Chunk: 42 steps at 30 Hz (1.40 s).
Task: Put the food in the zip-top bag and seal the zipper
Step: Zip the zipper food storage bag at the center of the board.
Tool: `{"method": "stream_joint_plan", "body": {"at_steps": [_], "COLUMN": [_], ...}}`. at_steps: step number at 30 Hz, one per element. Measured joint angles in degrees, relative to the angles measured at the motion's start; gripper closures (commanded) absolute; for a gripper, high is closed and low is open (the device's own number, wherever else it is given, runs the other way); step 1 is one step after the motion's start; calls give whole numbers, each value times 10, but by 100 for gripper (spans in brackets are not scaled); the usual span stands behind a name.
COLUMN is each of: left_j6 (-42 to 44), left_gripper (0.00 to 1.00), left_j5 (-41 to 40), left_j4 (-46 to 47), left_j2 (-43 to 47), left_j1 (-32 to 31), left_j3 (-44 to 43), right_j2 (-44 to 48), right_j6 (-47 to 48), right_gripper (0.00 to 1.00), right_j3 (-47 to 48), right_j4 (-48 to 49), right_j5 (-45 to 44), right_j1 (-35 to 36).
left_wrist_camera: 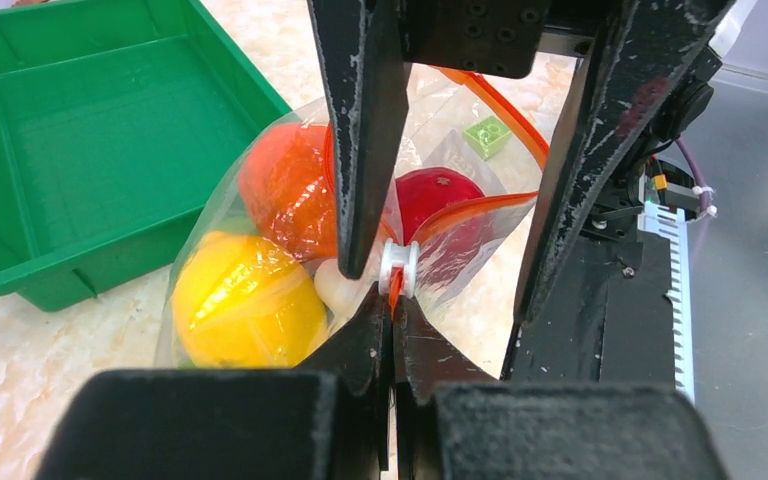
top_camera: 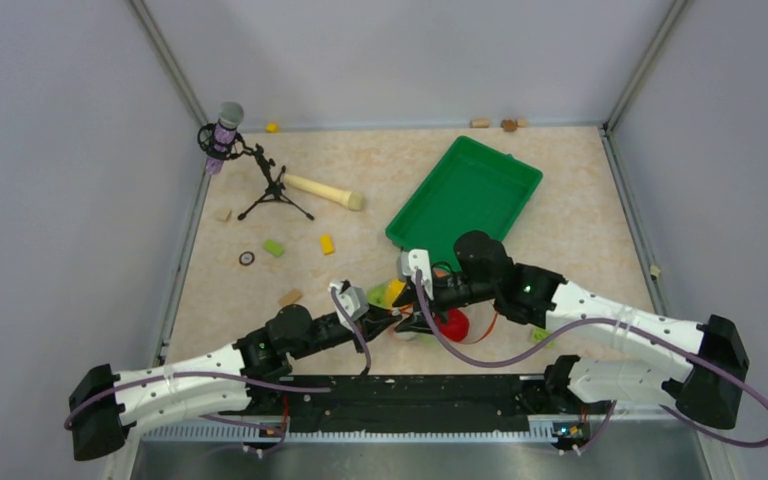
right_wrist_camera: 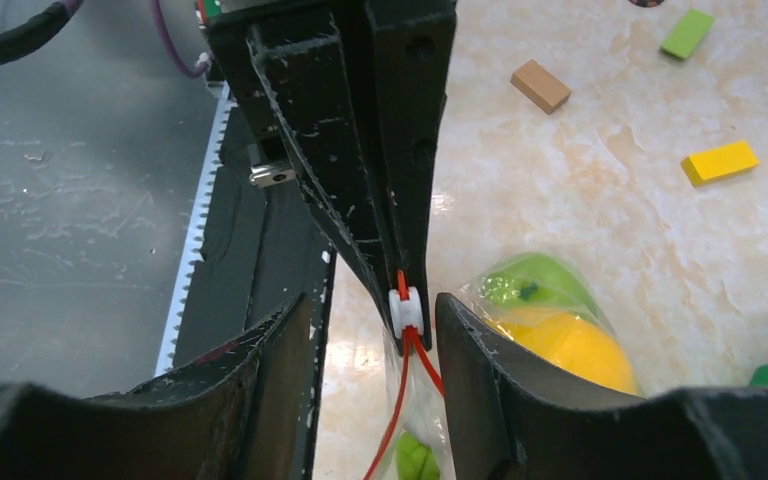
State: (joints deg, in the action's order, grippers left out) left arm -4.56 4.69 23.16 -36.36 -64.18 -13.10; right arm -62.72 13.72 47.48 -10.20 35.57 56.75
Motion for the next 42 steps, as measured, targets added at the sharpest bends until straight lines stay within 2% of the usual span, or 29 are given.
{"method": "stream_joint_plan", "body": {"at_steps": [2, 5, 15, 20, 30, 42], "left_j6": [0, 0, -1, -2, -21, -81], "left_gripper": [100, 100, 100, 100, 100, 100], "left_j5": [3, 6, 7, 7, -11, -94], "left_j4": [-1, -5, -9, -14, -20, 2], "left_j2": [0, 1, 3, 7, 30, 91], "left_j1": [0, 0, 0, 0, 0, 0], "left_j3": [0, 0, 0, 0, 1, 32], "right_j2": [-3, -12, -19, -18, -7, 13], "right_j6": [-6, -15, -27, -31, -38, -50], "right_gripper": [61, 66, 74, 100, 100, 100], "right_j3": [5, 14, 25, 25, 25, 25], "right_j4": [0, -5, -22, -28, -28, -42], "right_j5": [-5, -19, -66, -77, -99, -162], "right_j1": [11, 25, 32, 32, 34, 36]}}
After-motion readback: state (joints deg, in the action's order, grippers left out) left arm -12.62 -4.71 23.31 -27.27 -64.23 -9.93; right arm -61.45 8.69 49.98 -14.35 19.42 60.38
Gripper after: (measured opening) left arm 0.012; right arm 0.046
